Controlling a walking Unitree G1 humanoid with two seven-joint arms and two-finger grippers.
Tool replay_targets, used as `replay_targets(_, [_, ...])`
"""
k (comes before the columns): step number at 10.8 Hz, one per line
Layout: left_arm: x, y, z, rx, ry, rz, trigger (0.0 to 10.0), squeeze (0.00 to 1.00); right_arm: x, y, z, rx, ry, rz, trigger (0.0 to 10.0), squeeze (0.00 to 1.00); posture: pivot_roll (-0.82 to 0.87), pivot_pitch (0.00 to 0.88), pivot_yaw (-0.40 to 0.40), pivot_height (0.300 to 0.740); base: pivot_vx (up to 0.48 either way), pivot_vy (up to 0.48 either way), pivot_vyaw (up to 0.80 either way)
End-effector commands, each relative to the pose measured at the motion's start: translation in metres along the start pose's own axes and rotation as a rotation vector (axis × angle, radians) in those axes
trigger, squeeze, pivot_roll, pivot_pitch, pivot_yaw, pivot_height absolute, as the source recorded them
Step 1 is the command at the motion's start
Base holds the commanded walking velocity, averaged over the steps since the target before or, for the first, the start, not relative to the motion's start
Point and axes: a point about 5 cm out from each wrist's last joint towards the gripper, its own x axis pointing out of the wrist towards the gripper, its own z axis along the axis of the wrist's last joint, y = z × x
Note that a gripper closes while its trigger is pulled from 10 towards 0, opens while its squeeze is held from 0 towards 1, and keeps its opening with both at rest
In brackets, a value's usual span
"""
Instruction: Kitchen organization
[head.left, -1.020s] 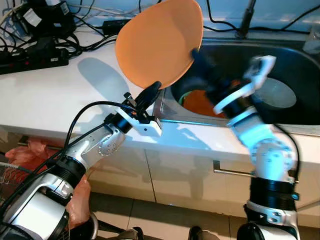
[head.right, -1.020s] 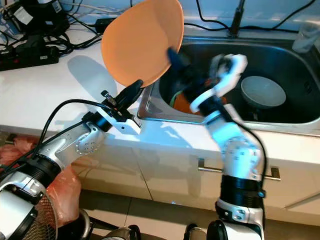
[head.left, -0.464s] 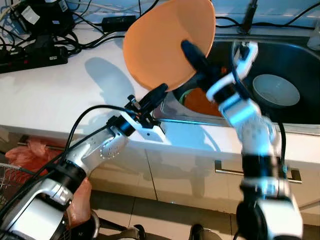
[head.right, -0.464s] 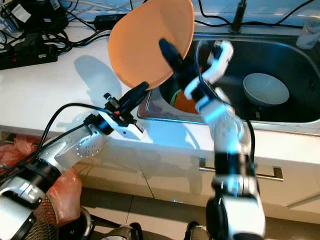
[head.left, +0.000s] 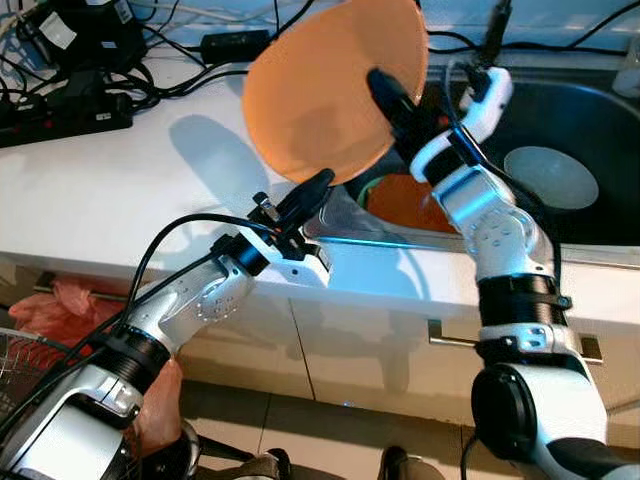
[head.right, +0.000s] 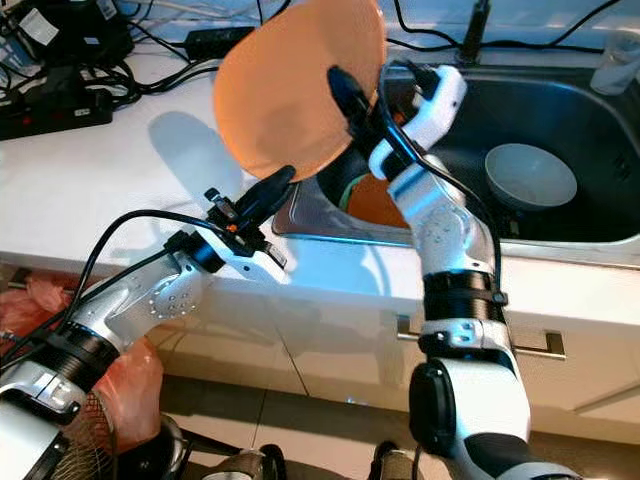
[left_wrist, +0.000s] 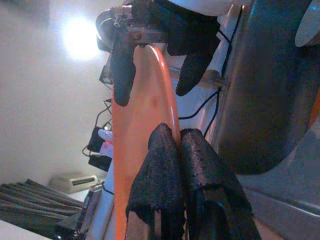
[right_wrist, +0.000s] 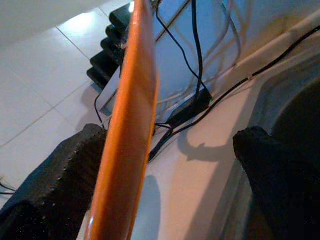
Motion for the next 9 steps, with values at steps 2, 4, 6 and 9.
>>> replay_targets(2, [-0.004,-0.006,0.002,-0.003,-0.009,-0.045,0.0,0.00,0.006,0.000,-0.010,0.031,0.057,-0.039,10.0,0.00,0.02,0.185,0.088,0.740,0.000,0.000,0.00])
replay_targets(4, [-0.004,-0.005,0.003,-0.004,-0.009,-0.044,0.0,0.00,0.007,-0.003,-0.013,0.064,0.076,-0.065,0.0,0.00,0.02,0.183,0.087,0.740,0.000,0.000,0.00])
replay_targets(6, [-0.006,-0.006,0.002,-0.004,-0.005,-0.049,0.0,0.00,0.008,-0.003,-0.016,0.075,0.087,-0.067,0.0,0.00,0.02,0.182,0.086,0.740,0.000,0.000,0.00])
replay_targets(9, [-0.006,-0.007,0.002,-0.004,-0.004,-0.051,0.0,0.00,0.010,-0.001,-0.018,0.078,0.107,-0.056,0.0,0.00,0.02,0.179,0.085,0.740,0.000,0.000,0.00])
